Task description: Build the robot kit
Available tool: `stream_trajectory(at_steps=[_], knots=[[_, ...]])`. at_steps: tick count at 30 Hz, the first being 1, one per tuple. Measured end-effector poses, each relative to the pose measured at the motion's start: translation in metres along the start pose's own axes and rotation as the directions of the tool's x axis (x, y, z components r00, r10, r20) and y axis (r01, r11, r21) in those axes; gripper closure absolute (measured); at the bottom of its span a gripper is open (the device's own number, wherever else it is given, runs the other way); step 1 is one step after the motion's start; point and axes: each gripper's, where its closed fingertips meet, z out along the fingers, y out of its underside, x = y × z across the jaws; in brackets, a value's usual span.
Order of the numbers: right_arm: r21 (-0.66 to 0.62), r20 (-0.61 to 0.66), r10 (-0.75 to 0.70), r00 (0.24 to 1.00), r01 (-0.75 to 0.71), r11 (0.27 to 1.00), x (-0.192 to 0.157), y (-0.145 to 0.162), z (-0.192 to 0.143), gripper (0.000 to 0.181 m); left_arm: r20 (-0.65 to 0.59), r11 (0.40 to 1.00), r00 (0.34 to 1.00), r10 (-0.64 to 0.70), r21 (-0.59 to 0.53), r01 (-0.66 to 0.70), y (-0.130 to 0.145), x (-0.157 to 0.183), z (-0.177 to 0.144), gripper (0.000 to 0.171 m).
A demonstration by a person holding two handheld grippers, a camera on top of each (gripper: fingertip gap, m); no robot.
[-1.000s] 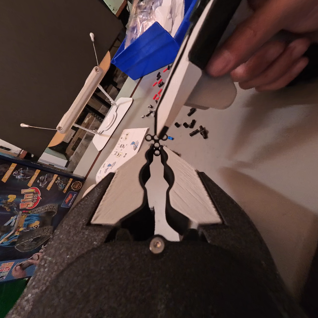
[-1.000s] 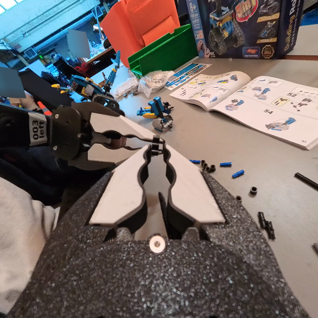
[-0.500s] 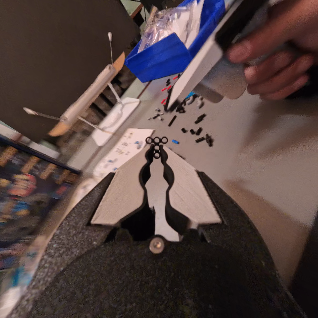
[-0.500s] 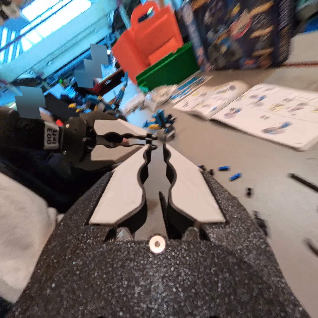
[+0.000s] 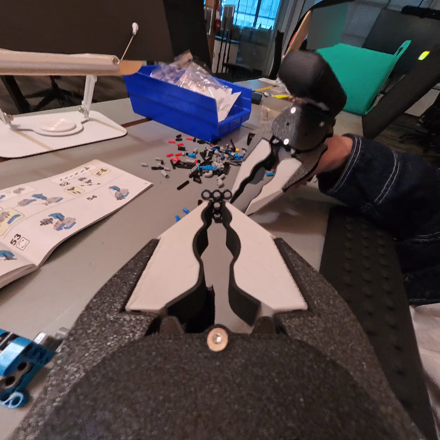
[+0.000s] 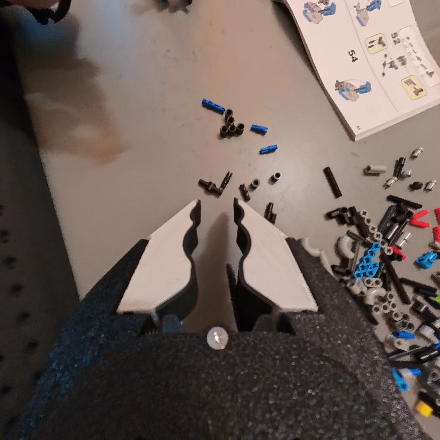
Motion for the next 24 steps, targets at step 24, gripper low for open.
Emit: stream_trajectory(at_steps=[24], knots=[[-0.228, -0.009, 0.134, 0.991, -0.132, 0.965, 0.009, -0.007, 0.032, 0.177, 0.05, 1.0, 0.998, 0.027, 0.002, -0.028, 0.001, -0.007, -0.002, 0.165]])
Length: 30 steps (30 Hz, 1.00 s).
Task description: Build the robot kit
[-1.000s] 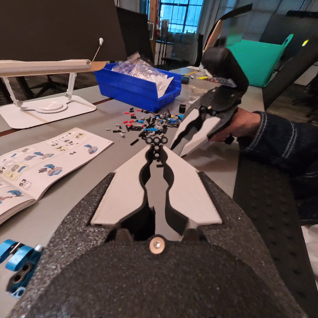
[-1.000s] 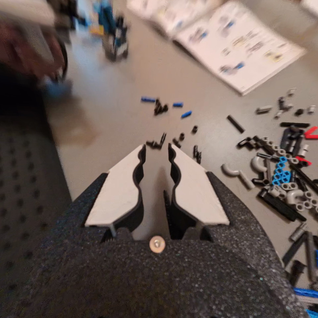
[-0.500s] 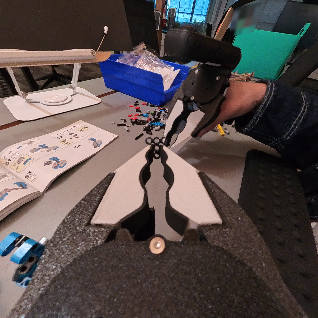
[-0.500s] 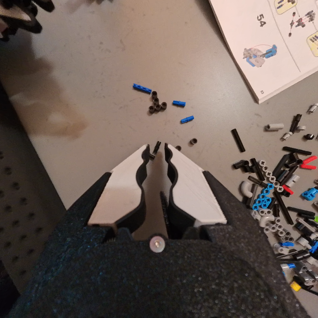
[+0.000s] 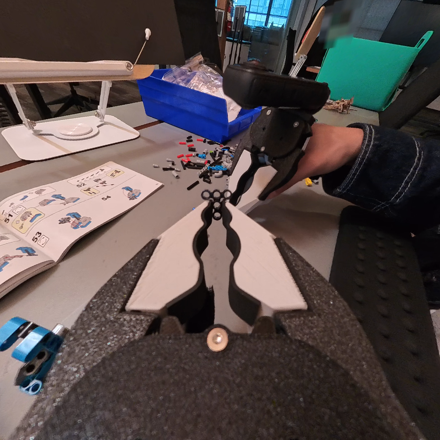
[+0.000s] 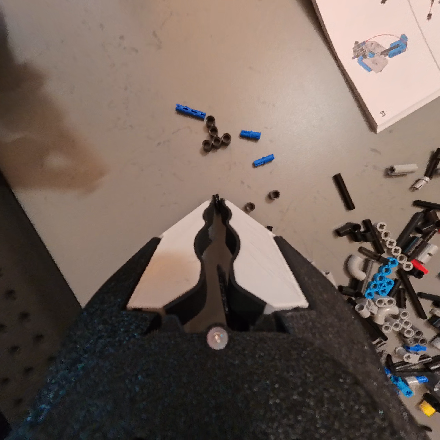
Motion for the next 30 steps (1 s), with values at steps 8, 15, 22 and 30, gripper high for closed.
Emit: stream_trajectory(at_steps=[8, 15, 22, 30], knots=[[0.633, 0.38, -0.004, 0.925, -0.257, 0.731, -0.048, -0.1, -0.068, 0.177, 0.006, 0.999, 0.999, -0.04, 0.007, 0.04, 0.0, -0.005, -0.001, 0.165], [0.671, 0.504, 0.0, 0.864, -0.391, 0.63, -0.06, -0.11, -0.067, 0.177, 0.041, 0.998, 0.998, -0.041, 0.044, 0.039, -0.007, -0.011, -0.005, 0.165], [0.662, 0.508, 0.002, 0.861, -0.392, 0.638, -0.061, -0.108, -0.064, 0.177, 0.038, 1.0, 0.999, -0.015, 0.025, 0.014, -0.004, -0.008, -0.003, 0.165], [0.654, 0.427, -0.056, 0.903, -0.265, 0.709, -0.064, -0.094, -0.054, 0.176, -0.022, 0.997, 0.999, 0.042, -0.068, -0.043, 0.012, 0.001, 0.002, 0.165]])
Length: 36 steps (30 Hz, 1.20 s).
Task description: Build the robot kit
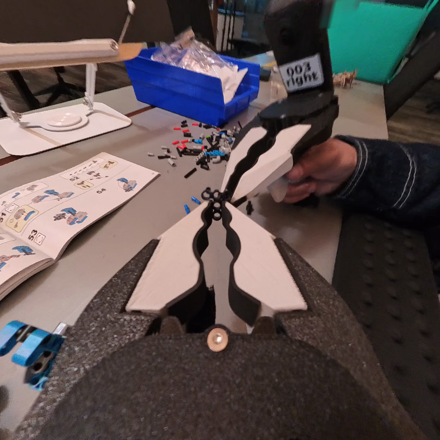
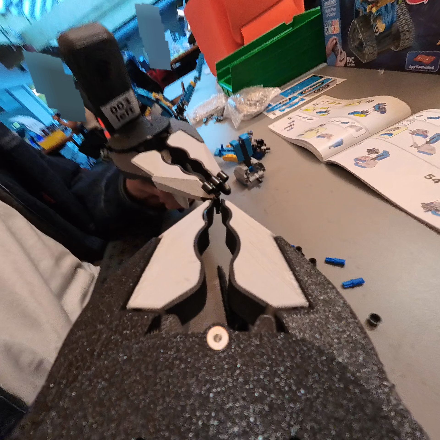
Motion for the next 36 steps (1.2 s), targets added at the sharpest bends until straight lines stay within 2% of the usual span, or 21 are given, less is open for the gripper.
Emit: stream_trajectory(at_steps=[4, 8, 10, 12, 15, 17, 18, 23, 30, 36], knots=[[-0.146, -0.069, -0.169, 0.983, 0.157, 0.977, 0.004, 0.022, 0.003, 0.177, -0.045, 0.992, 0.999, 0.021, -0.123, -0.027, 0.022, 0.004, 0.005, 0.165], [-0.156, -0.06, -0.262, 0.963, 0.25, 0.955, -0.001, 0.022, 0.001, 0.176, -0.098, 0.993, 0.995, -0.013, -0.121, 0.002, 0.021, 0.01, 0.004, 0.166], [-0.125, -0.035, -0.231, 0.972, 0.225, 0.966, -0.005, 0.019, 0.0, 0.177, -0.123, 0.995, 0.991, -0.042, -0.094, 0.03, 0.017, 0.012, 0.003, 0.165], [-0.034, 0.031, -0.13, 0.991, 0.131, 0.991, -0.013, 0.005, -0.005, 0.177, -0.179, 0.995, 0.979, -0.102, -0.002, 0.103, -0.001, 0.016, -0.003, 0.165], [0.25, 0.166, -0.022, 0.986, -0.021, 0.968, -0.035, -0.044, -0.017, 0.178, -0.346, 0.94, 0.908, -0.235, 0.158, 0.304, -0.036, 0.024, -0.019, 0.166], [0.365, 0.222, -0.027, 0.975, -0.057, 0.929, -0.047, -0.063, -0.02, 0.179, -0.431, 0.907, 0.856, -0.287, 0.164, 0.387, -0.042, 0.032, -0.022, 0.165], [0.382, 0.215, -0.026, 0.976, -0.059, 0.922, -0.048, -0.067, -0.018, 0.178, -0.449, 0.902, 0.843, -0.296, 0.16, 0.402, -0.043, 0.035, -0.022, 0.165], [0.338, 0.181, -0.026, 0.983, -0.037, 0.94, -0.047, -0.059, -0.003, 0.177, -0.44, 0.91, 0.862, -0.251, 0.195, 0.365, -0.047, 0.038, -0.025, 0.165], [0.348, 0.166, -0.007, 0.986, -0.052, 0.936, -0.041, -0.059, -0.009, 0.178, -0.415, 0.911, 0.875, -0.25, 0.205, 0.358, -0.047, 0.033, -0.026, 0.165], [0.34, 0.193, 0.012, 0.981, -0.078, 0.937, -0.04, -0.056, -0.01, 0.178, -0.438, 0.902, 0.857, -0.27, 0.196, 0.384, -0.047, 0.033, -0.027, 0.165]])
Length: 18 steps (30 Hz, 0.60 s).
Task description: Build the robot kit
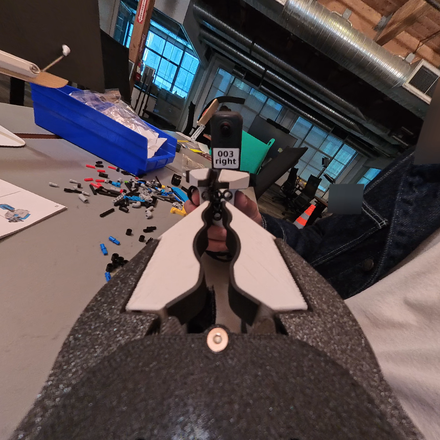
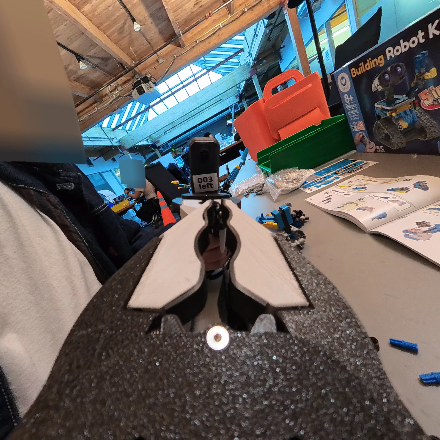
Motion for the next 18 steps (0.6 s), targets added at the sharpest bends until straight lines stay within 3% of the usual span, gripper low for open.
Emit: stream_trajectory(at_steps=[9, 11, 18], knots=[[0.009, 0.001, -0.03, 1.0, 0.03, 0.999, -0.005, -0.009, -0.006, 0.178, -0.035, 0.998, 0.999, -0.032, 0.045, 0.033, -0.007, 0.003, -0.003, 0.166], [-0.054, -0.015, -0.058, 0.998, 0.057, 0.997, -0.003, -0.003, -0.007, 0.179, -0.053, 0.998, 0.998, -0.031, 0.049, 0.033, -0.008, 0.006, -0.004, 0.165], [-0.054, -0.009, -0.08, 0.997, 0.08, 0.995, -0.01, -0.003, -0.002, 0.178, -0.246, 0.983, 0.956, -0.16, 0.053, 0.178, -0.013, 0.026, -0.006, 0.166]])
